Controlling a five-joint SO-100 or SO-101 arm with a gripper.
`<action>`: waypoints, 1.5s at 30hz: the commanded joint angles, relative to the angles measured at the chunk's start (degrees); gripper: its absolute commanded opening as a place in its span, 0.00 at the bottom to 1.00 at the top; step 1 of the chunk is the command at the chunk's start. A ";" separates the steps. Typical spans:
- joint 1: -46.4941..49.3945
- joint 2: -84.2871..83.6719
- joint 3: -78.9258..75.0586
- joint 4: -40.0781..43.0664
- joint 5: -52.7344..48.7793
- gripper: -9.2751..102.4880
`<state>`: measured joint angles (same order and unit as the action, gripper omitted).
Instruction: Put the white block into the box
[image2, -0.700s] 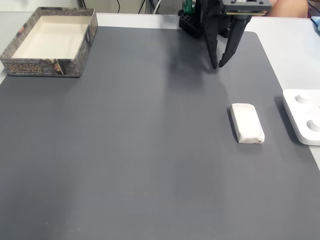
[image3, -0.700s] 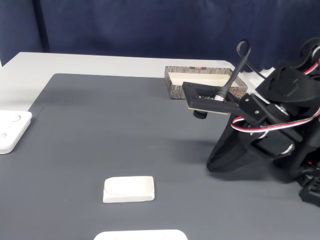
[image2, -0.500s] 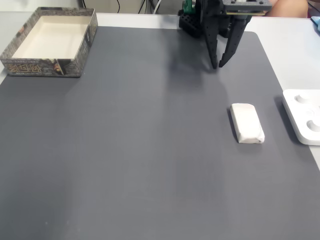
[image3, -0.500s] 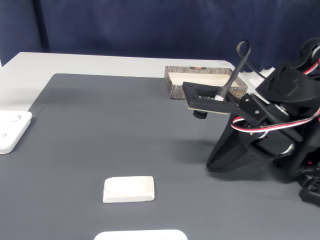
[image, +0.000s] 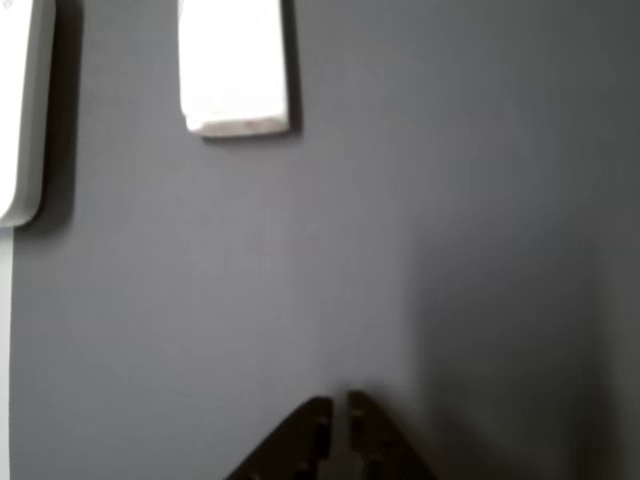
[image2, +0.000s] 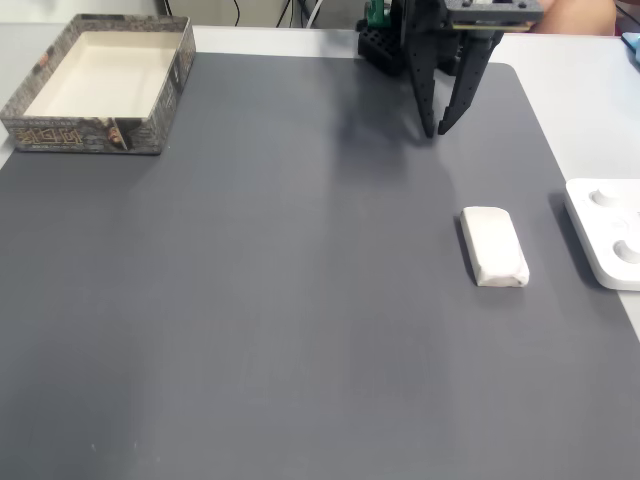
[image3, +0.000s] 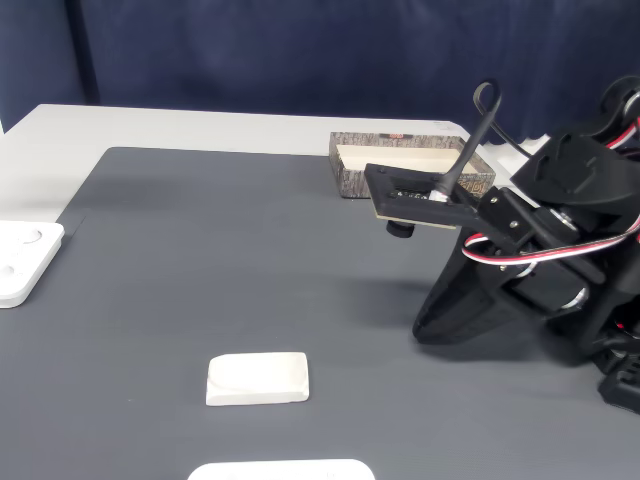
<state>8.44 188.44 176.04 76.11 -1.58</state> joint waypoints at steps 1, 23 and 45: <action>0.79 1.93 1.14 0.09 -0.35 0.07; 0.79 1.93 1.14 0.09 -0.35 0.07; -2.46 -13.01 -4.75 -13.97 -0.88 0.07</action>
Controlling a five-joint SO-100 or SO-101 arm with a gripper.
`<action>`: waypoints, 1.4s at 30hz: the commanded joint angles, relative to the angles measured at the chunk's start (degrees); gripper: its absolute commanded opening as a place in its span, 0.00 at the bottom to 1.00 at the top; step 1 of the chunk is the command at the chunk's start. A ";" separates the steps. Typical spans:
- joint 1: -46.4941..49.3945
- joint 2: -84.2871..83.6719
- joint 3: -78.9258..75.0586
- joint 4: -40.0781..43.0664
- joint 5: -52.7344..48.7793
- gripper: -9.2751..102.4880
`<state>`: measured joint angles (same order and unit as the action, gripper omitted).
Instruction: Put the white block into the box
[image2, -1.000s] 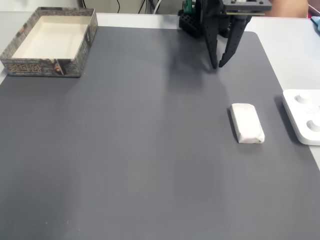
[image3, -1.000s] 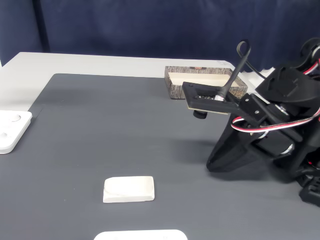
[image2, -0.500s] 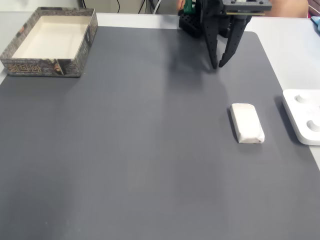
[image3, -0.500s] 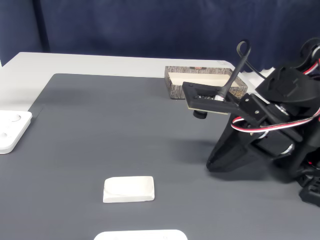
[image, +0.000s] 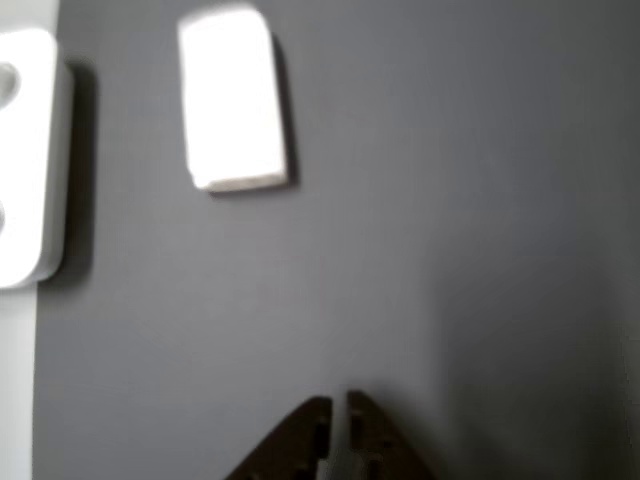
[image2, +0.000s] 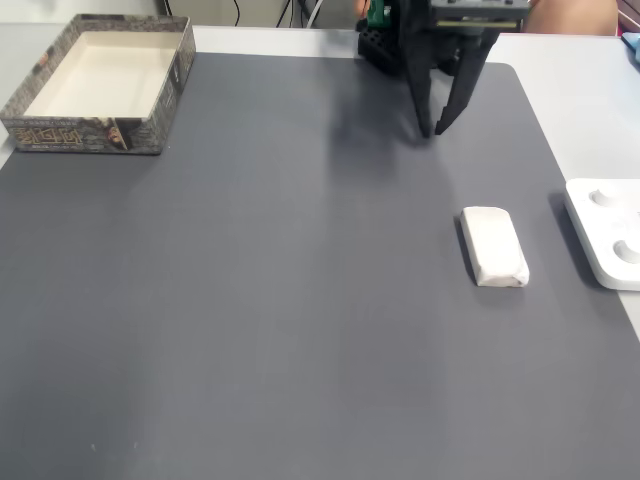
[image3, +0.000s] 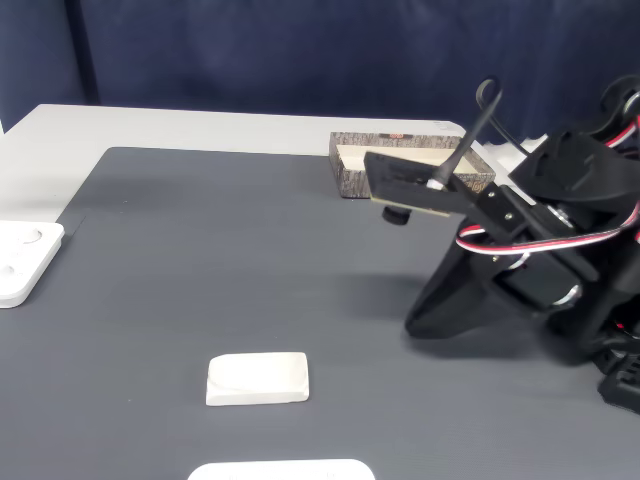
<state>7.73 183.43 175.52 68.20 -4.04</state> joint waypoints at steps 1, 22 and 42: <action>-2.11 -11.16 -6.24 -6.24 2.02 0.07; -2.90 -67.50 -50.54 -5.19 7.03 0.07; -4.22 -104.41 -88.15 11.43 1.67 0.08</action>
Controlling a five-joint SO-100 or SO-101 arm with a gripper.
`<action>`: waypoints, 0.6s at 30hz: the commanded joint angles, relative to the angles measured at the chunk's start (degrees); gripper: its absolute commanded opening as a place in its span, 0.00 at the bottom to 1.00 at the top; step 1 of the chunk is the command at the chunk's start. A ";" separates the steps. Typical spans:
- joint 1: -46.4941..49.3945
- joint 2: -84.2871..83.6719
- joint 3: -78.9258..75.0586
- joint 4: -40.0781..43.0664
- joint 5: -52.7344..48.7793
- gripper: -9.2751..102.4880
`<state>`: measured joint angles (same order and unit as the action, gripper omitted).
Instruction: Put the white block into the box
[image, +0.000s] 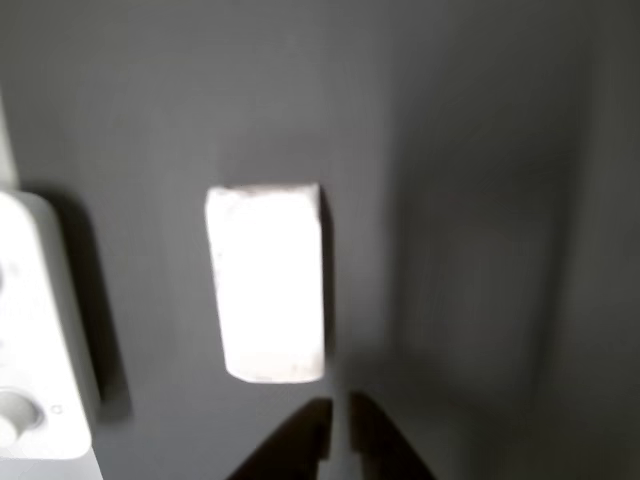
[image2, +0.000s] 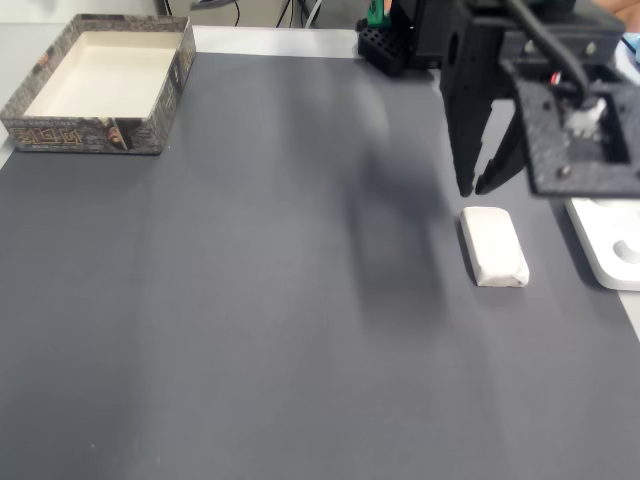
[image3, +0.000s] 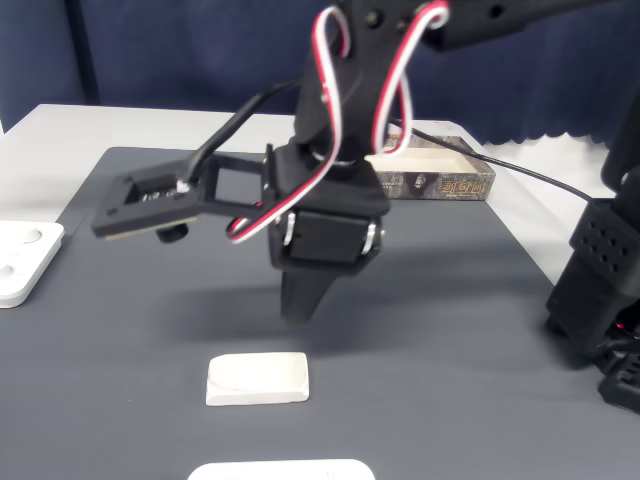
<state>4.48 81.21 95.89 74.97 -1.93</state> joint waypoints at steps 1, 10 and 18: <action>-1.23 -3.60 -10.63 6.59 -0.18 0.08; -2.29 -11.34 -22.76 9.67 0.00 0.08; -3.25 -14.24 -26.02 9.76 0.88 0.08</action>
<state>2.55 66.62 74.44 84.38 -1.49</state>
